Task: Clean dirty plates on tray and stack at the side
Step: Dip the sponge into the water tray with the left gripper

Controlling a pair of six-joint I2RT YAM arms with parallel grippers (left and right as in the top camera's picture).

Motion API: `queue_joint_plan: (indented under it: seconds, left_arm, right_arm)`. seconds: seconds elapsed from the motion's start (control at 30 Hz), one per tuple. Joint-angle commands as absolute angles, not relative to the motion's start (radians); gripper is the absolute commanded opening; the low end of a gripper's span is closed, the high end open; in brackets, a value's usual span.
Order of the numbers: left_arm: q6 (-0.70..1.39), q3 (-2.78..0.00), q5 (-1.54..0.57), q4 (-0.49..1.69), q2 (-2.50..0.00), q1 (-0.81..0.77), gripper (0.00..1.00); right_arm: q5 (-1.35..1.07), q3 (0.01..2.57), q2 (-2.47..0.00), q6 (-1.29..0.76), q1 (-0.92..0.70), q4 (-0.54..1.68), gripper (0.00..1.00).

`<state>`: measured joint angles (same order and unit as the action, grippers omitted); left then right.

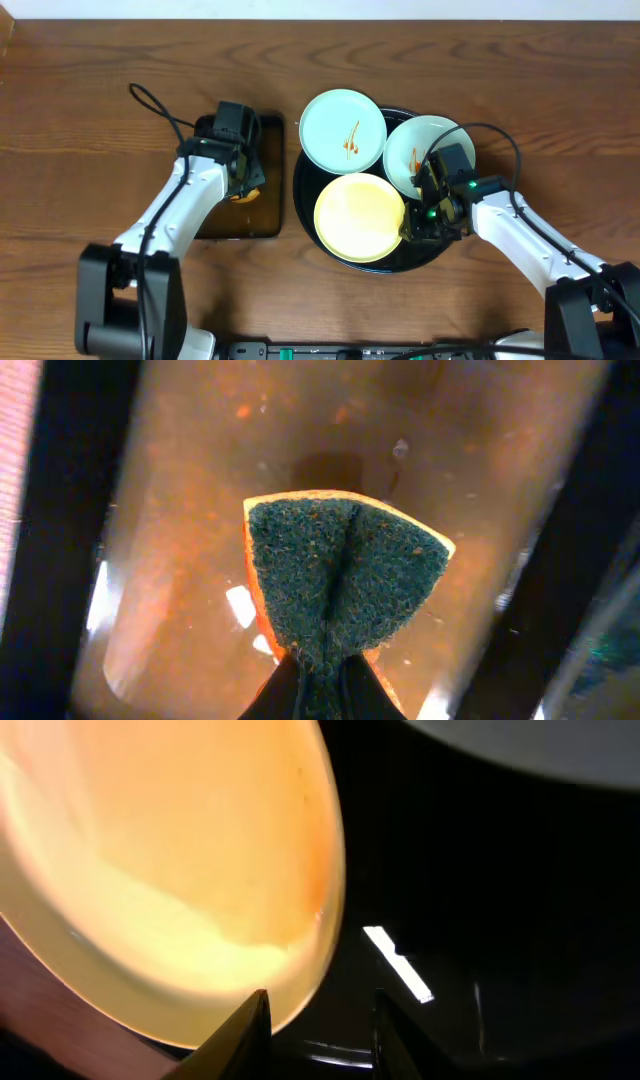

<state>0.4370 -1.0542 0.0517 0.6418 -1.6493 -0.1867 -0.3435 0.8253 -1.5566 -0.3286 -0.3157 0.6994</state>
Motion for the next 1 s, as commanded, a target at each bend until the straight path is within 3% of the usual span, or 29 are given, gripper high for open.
queue_joint_plan:
  seconds: [0.0, 0.1, 0.57, 0.63, 0.67, 0.97]
  left_arm:
    - [0.419, -1.056, 0.053, 0.633, -1.708, -0.183, 0.08]
    - [0.418, -1.056, 0.054, 0.608, -1.751, -0.183, 0.08]
    - [0.367, -1.042, 0.091, 0.529, -1.794, -0.147, 0.08]
    - [0.367, -1.042, 0.091, 0.529, -1.794, -0.147, 0.51]
    - [0.367, -1.041, 0.091, 0.530, -1.794, -0.147, 0.64]
    - [0.366, -1.031, 0.125, 0.487, -1.794, -0.147, 0.71]
  right_arm:
    - [-0.356, 0.844, -1.562, -0.318, -0.310, 0.687, 0.36]
    - [-0.333, 0.831, -1.563, -0.319, -0.310, 0.662, 0.43]
    - [-0.326, 0.795, -1.630, -0.348, -0.348, 0.582, 0.25]
    - [-0.324, 0.795, -1.640, -0.365, -0.347, 0.580, 0.24]
    - [-0.317, 0.795, -1.643, -0.370, -0.347, 0.580, 0.24]
    - [-0.315, 0.795, -1.643, -0.370, -0.348, 0.580, 0.21]
